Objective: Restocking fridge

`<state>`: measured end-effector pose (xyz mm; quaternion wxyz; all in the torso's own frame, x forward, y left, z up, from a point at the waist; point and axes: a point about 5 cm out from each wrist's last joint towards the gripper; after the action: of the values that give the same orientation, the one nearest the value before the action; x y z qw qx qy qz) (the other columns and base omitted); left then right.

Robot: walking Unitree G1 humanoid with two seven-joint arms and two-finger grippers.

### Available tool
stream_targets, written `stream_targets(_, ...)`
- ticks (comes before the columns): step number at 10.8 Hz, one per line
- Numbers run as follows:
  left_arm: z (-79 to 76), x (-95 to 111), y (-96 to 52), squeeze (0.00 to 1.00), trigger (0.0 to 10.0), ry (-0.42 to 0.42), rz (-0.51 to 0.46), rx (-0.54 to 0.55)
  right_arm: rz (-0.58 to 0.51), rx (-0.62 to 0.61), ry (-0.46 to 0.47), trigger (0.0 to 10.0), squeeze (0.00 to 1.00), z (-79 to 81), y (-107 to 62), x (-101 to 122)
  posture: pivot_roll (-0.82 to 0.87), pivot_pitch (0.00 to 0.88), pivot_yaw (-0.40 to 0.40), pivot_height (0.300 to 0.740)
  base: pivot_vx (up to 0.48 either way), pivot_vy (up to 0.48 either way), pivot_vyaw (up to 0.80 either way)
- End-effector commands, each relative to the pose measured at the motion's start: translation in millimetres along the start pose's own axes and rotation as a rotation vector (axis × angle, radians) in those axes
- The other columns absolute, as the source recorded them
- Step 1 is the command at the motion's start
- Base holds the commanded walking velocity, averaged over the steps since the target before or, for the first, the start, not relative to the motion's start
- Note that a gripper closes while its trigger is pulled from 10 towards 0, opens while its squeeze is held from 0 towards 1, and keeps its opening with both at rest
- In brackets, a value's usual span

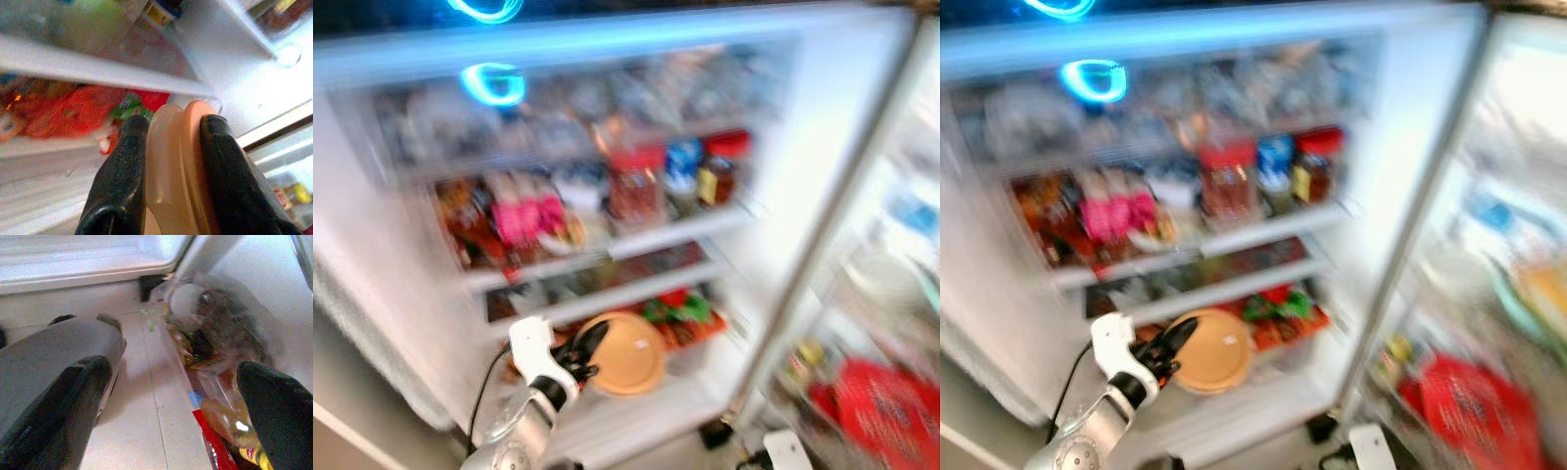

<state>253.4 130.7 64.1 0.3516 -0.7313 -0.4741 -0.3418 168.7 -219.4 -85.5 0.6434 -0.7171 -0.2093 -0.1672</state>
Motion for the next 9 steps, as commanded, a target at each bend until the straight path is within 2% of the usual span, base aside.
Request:
stream_targets(1,-4.7,11,9.5,0.00,10.0,-0.022,-0.059,0.008,0.045,0.009,0.001,10.0,0.00,4.2,-1.2,-12,0.01,0.000,0.013,0.622,0.000,0.000,0.00)
stream_targets(4,6.7,26,27.0,0.00,10.0,-0.118,-0.129,0.078,0.041,0.011,0.001,10.0,0.00,4.2,-1.2,-12,0.00,0.000,0.015,0.622,0.000,0.000,0.00)
stream_targets(5,8.3,29,33.0,0.00,10.0,-0.120,-0.139,0.084,0.038,0.011,0.005,10.0,0.00,4.0,-1.2,-12,0.00,0.000,0.015,0.622,0.000,0.000,0.00)
stream_targets(7,3.8,32,43.4,0.00,10.0,-0.141,-0.157,0.046,0.035,0.009,0.010,10.0,0.00,3.7,-1.1,-11,-0.01,0.000,0.011,0.622,0.000,0.000,0.00)
stream_targets(9,-2.5,42,51.4,0.00,10.0,-0.184,-0.216,0.010,0.018,0.008,0.013,10.0,0.00,3.8,-1.2,-10,-0.02,0.000,0.014,0.622,0.000,0.000,0.00)
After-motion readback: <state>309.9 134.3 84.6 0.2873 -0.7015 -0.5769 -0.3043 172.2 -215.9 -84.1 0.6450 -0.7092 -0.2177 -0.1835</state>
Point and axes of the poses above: a point about 5 cm out from each wrist's last joint towards the gripper, its own y axis pointing out of the wrist towards the gripper, its own x axis along the axis of the wrist's last joint, z = x × y, and after that the axes turned 7 degrees about y, right-handed
